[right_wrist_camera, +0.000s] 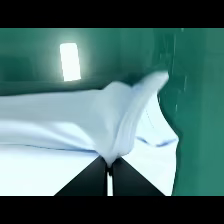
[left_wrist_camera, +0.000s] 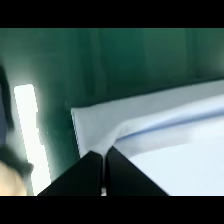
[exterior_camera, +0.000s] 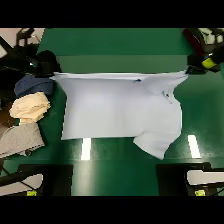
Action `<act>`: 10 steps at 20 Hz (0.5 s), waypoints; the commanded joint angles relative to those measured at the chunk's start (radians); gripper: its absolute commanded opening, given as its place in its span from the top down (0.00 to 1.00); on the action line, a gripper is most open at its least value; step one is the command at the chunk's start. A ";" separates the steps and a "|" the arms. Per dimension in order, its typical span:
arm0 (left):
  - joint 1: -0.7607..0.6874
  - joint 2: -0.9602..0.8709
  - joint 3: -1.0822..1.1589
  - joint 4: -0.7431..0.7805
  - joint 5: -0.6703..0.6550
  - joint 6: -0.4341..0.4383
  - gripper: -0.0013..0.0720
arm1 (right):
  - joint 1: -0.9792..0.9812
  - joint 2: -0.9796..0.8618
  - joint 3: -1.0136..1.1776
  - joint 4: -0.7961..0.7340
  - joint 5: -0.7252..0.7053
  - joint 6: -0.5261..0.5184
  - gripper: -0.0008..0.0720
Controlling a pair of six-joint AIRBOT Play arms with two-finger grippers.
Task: Fold the shirts.
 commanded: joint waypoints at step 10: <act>0.001 -0.193 -0.019 -0.007 0.583 0.015 0.95 | 0.016 -0.156 -0.101 -0.001 -0.645 -0.001 0.97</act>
